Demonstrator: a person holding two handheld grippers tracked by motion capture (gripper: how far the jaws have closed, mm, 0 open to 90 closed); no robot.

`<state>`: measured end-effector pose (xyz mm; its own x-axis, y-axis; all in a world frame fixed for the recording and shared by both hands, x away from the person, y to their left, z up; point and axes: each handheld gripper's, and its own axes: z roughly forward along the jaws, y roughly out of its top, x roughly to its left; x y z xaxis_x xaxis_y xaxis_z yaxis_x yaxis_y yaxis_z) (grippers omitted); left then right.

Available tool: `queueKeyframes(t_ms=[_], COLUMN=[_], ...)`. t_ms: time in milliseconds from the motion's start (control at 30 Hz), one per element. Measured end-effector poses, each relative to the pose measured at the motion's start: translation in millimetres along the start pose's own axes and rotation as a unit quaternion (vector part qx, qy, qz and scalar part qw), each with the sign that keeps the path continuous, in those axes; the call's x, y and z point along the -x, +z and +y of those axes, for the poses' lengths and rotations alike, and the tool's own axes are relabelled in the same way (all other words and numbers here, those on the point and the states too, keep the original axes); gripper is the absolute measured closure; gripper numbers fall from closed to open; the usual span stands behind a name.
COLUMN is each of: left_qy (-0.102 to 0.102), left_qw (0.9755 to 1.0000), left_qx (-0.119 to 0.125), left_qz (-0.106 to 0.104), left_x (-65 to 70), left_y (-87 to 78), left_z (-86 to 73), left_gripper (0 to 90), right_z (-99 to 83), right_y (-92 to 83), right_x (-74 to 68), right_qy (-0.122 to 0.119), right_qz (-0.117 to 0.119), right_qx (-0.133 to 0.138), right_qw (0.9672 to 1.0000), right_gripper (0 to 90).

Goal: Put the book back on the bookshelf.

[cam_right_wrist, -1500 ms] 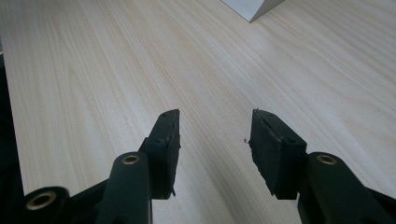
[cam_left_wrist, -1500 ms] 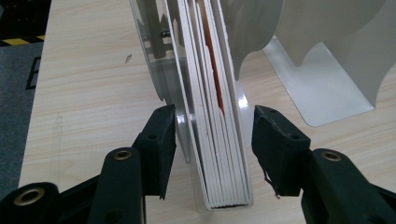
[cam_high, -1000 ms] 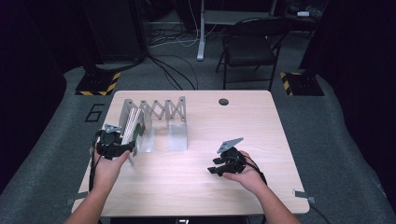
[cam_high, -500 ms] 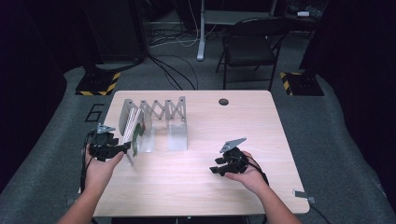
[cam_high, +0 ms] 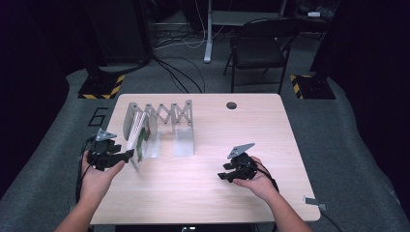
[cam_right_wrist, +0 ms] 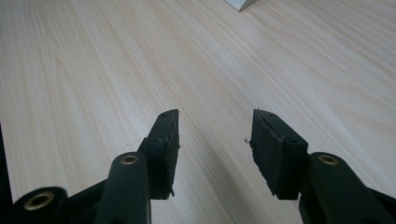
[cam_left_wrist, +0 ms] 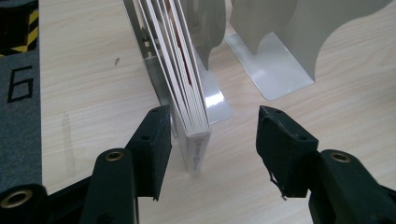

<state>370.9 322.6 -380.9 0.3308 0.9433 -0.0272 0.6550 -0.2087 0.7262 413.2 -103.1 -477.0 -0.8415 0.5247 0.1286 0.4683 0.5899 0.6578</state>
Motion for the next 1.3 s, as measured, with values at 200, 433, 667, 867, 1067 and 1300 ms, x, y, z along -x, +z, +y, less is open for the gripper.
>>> queueKeyframes(t_ms=[200, 433, 667, 867, 1067, 1300], left_qy=[0.003, 0.018, 0.027, 0.044, 0.059, 0.064], left_qw=[0.9999, 0.9992, 0.9979, 0.9963, 0.9937, 0.9911], left_qx=[-0.003, -0.010, -0.013, -0.018, -0.018, -0.017], left_qz=[-0.014, -0.034, -0.057, -0.072, -0.093, -0.116], left_x=[1.8, 9.7, 23.6, 35.9, 48.2, 60.1], left_y=[-10.2, -12.1, -7.8, -1.5, 5.5, 18.8], left_z=[-5.3, -14.1, -22.4, -27.0, -32.9, -46.5], left_gripper=[45.3, 45.3, 45.0, 45.0, 44.2, 44.0], right_z=[0.2, 0.1, 0.0, -0.4, -1.1, -1.9], right_y=[1.8, 2.4, 2.9, 2.4, 1.7, 3.6], right_x=[-1.0, -2.9, -2.2, -1.7, -0.5, -2.0], right_qy=[-0.001, -0.003, -0.006, -0.003, -0.005, 0.000], right_qz=[-0.001, 0.000, -0.001, -0.002, 0.000, -0.001], right_qx=[-0.006, -0.012, -0.012, -0.010, -0.012, -0.013], right_qw=[1.0000, 0.9999, 0.9999, 0.9999, 0.9999, 0.9999], right_gripper=[51.7, 51.6, 51.5, 51.5, 51.5, 51.5])
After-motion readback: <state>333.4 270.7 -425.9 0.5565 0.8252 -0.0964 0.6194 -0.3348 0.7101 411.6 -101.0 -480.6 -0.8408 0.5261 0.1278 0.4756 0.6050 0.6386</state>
